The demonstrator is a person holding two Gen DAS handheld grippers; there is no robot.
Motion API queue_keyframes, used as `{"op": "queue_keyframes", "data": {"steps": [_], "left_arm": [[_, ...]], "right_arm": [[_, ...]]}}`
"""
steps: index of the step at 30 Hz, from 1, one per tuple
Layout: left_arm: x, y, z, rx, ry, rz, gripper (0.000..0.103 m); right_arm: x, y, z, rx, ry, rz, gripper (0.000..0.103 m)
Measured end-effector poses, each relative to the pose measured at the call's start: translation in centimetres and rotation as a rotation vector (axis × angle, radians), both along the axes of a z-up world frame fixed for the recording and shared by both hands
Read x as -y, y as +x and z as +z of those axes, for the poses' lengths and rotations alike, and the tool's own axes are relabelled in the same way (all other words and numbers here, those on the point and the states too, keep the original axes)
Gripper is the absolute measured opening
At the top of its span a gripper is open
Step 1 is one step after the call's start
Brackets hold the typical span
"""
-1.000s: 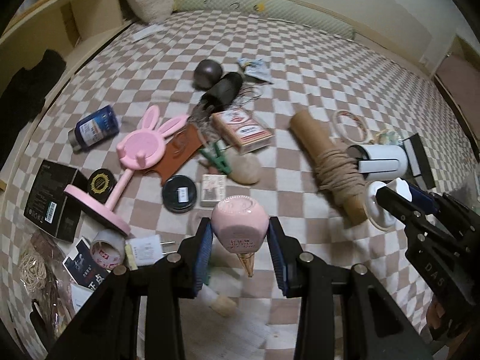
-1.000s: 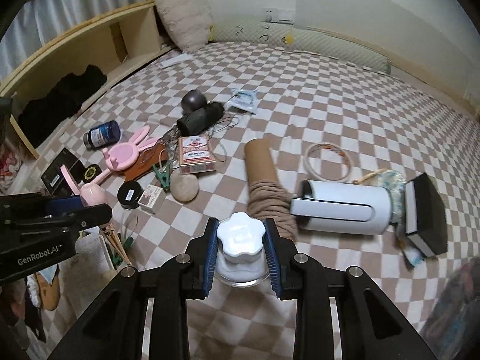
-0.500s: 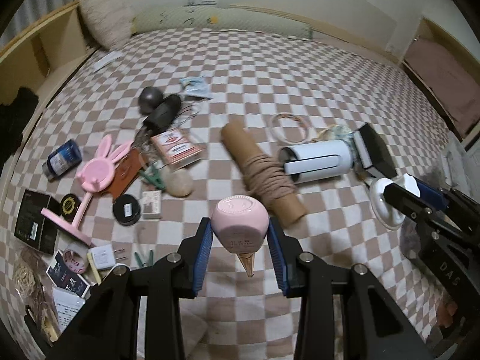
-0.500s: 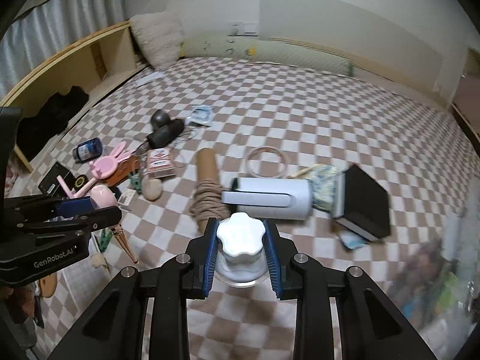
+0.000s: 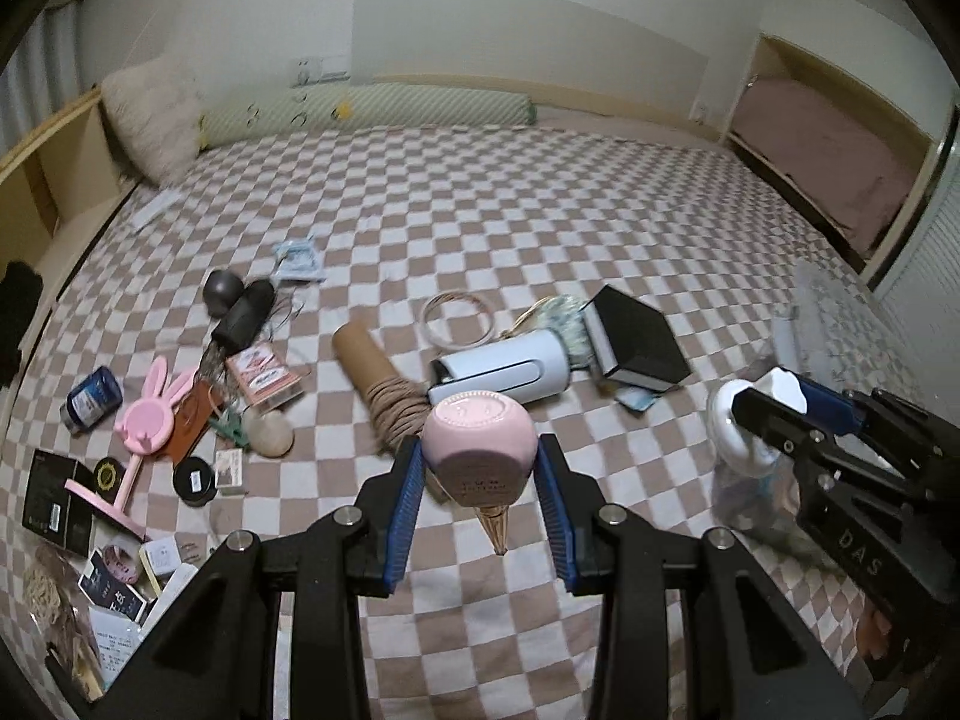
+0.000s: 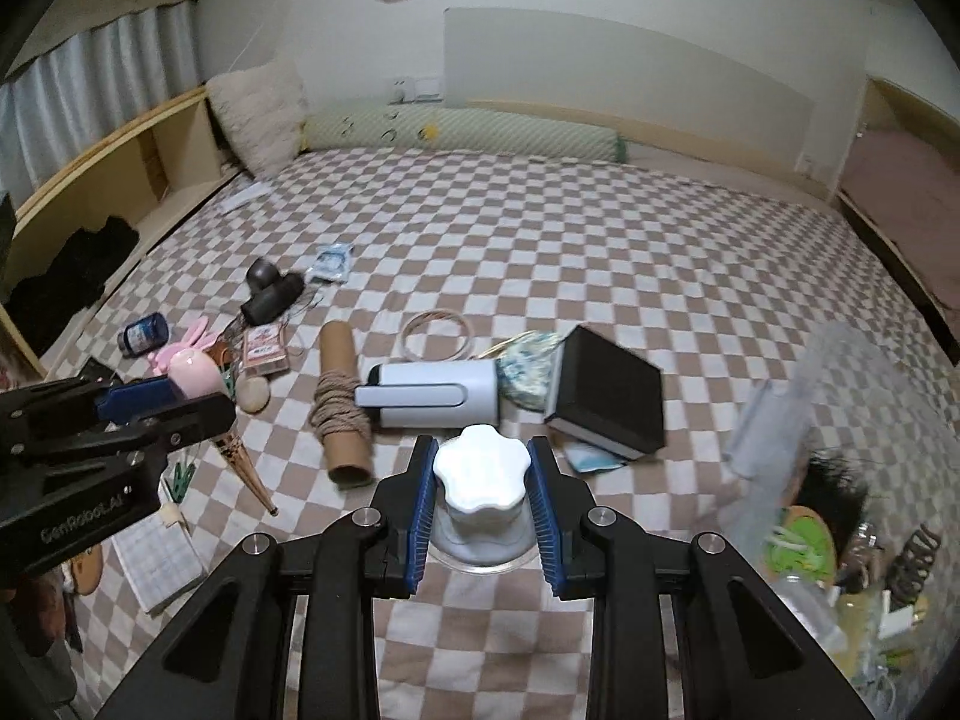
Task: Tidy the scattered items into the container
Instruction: 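Carry the pink bottle and white cap with both tools over the clear box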
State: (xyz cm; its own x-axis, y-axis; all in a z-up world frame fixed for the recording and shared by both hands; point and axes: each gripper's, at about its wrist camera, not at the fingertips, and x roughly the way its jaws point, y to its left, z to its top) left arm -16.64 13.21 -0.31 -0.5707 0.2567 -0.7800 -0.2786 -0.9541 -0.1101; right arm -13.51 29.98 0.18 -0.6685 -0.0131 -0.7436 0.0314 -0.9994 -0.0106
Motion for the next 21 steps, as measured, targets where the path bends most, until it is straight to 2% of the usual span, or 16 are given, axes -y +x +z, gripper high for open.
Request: {"op": "queue_keyframes", "data": {"steps": [9, 21], "left_arm": [[-1.4, 1.9, 3.6, -0.096, 0.034, -0.041, 0.037], [-4.9, 4.2, 7.7, -0.207, 0.071, -0.107, 0.037]], "right_arm": [[-3.1, 2.4, 3.6, -0.093, 0.007, -0.059, 0.03], [-8.4, 6.2, 6.5, -0.153, -0.02, -0.17, 0.03]]}}
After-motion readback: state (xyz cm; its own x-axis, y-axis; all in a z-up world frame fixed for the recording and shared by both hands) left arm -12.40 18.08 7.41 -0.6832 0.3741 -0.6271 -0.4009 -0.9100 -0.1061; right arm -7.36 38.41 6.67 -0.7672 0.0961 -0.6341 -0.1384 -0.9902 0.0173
